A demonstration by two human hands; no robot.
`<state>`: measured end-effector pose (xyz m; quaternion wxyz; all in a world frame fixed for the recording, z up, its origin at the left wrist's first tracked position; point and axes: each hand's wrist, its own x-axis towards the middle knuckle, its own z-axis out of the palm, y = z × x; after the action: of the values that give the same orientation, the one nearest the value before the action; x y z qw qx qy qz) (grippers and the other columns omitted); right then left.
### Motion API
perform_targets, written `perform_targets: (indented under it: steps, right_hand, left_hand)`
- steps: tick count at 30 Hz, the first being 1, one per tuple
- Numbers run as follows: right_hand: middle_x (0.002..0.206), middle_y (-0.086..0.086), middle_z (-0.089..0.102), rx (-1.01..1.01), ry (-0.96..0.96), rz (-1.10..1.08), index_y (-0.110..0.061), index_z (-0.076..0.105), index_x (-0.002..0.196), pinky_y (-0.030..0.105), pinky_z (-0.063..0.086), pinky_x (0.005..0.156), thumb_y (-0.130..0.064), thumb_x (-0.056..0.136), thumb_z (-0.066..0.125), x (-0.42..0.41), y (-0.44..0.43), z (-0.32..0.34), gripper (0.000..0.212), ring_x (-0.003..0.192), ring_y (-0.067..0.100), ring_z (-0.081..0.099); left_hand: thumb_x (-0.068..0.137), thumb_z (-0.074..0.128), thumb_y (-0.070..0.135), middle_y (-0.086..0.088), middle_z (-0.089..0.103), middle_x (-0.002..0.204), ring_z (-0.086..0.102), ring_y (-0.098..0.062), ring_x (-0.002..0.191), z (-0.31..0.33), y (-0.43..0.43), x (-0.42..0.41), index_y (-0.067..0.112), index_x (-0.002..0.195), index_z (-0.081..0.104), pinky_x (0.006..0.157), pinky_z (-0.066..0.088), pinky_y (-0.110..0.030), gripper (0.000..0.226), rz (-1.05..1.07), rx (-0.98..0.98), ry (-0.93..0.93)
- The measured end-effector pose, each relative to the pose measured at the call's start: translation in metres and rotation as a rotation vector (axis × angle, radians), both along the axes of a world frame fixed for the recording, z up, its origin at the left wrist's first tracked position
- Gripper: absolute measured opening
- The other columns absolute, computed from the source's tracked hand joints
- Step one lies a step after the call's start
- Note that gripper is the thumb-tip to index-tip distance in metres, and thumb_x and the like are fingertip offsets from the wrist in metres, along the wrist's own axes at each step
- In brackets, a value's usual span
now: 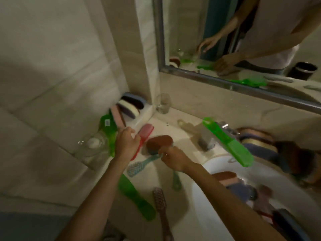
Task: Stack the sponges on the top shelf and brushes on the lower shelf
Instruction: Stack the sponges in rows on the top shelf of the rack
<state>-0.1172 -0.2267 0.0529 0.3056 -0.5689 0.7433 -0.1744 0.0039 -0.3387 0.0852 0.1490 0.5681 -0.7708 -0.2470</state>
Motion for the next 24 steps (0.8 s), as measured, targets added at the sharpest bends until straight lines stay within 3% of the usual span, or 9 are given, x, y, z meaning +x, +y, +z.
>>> perform_targets:
  steps: [3,6,8,10,12,15,18,21,24]
  right_hand:
    - [0.114,0.016,0.062,-0.035,-0.050,0.007,-0.003,0.063,0.109,0.034,0.045,0.096,-0.008,0.089,0.047,0.006,-0.048,-0.008,0.026,0.104,0.028,0.058]
    - [0.122,0.009,0.050,-0.073,-0.030,-0.093,-0.012,0.051,0.124,0.026,0.040,0.093,-0.023,0.093,0.047,0.004,-0.087,-0.008,0.033,0.108,0.023,0.052]
    - [0.132,0.009,0.042,-0.109,0.020,-0.090,-0.023,0.044,0.130,0.030,0.037,0.093,-0.032,0.092,0.049,0.002,-0.116,-0.009,0.039,0.114,0.023,0.044]
    - [0.148,0.015,0.026,-0.078,0.054,-0.069,-0.031,0.038,0.136,0.040,0.032,0.106,-0.028,0.093,0.049,0.002,-0.144,-0.006,0.045,0.133,0.033,0.030]
    - [0.155,0.019,0.006,-0.022,0.095,-0.048,-0.031,0.033,0.140,0.044,0.023,0.113,-0.020,0.094,0.048,0.003,-0.167,-0.001,0.050,0.142,0.037,0.011]
    - [0.157,0.016,-0.003,0.024,0.107,0.002,-0.030,0.032,0.142,0.049,0.015,0.117,-0.024,0.093,0.048,0.005,-0.192,-0.005,0.051,0.144,0.036,0.000]
    - [0.154,0.009,0.015,-0.022,0.070,-0.003,-0.018,0.035,0.141,0.043,0.024,0.112,-0.035,0.093,0.044,0.006,-0.207,-0.020,0.052,0.140,0.032,0.017]
    - [0.136,0.012,0.035,-0.154,0.191,0.016,-0.016,0.049,0.131,0.033,0.035,0.102,-0.028,0.094,0.046,0.008,-0.208,-0.021,0.039,0.124,0.028,0.038]
    - [0.129,0.017,0.038,-0.336,0.243,0.023,-0.016,0.051,0.124,0.031,0.044,0.094,-0.017,0.090,0.054,0.011,-0.204,-0.019,0.034,0.112,0.032,0.050]
  left_hand:
    - [0.081,0.051,0.015,-0.024,0.055,0.115,0.051,-0.038,0.107,0.000,-0.050,-0.001,0.005,0.118,0.050,0.089,0.042,-0.038,0.038,0.075,-0.093,-0.080]
    - [0.078,0.060,0.021,-0.023,0.050,0.127,0.047,-0.040,0.116,-0.001,-0.084,-0.006,0.011,0.132,0.037,0.095,0.039,-0.041,0.060,0.123,-0.121,-0.175]
    - [0.080,0.065,0.023,-0.023,0.043,0.134,0.042,-0.038,0.124,-0.002,-0.100,-0.010,0.005,0.133,0.036,0.102,0.036,-0.044,0.063,0.176,-0.057,-0.187]
    - [0.081,0.066,0.026,-0.022,0.041,0.136,0.042,-0.037,0.125,-0.006,-0.114,-0.015,0.001,0.132,0.035,0.101,0.038,-0.044,0.064,0.215,-0.015,-0.169]
    - [0.081,0.067,0.030,-0.021,0.039,0.136,0.044,-0.035,0.122,-0.011,-0.126,-0.018,0.003,0.134,0.031,0.096,0.041,-0.040,0.069,0.245,0.034,-0.139]
    - [0.081,0.068,0.025,-0.021,0.039,0.137,0.046,-0.034,0.119,-0.016,-0.139,-0.019,0.003,0.138,0.026,0.089,0.043,-0.037,0.074,0.280,0.123,-0.108]
    - [0.081,0.067,0.021,-0.022,0.041,0.135,0.044,-0.035,0.123,-0.012,-0.146,-0.016,0.000,0.137,0.029,0.096,0.042,-0.039,0.070,0.308,0.162,-0.080]
    - [0.081,0.065,0.022,-0.021,0.045,0.131,0.044,-0.037,0.123,-0.004,-0.148,-0.008,0.001,0.126,0.041,0.103,0.040,-0.045,0.055,0.315,0.172,-0.042]
    - [0.083,0.062,0.019,-0.021,0.048,0.125,0.047,-0.036,0.118,0.006,-0.142,-0.001,0.001,0.118,0.048,0.095,0.043,-0.041,0.042,0.309,0.136,0.025]
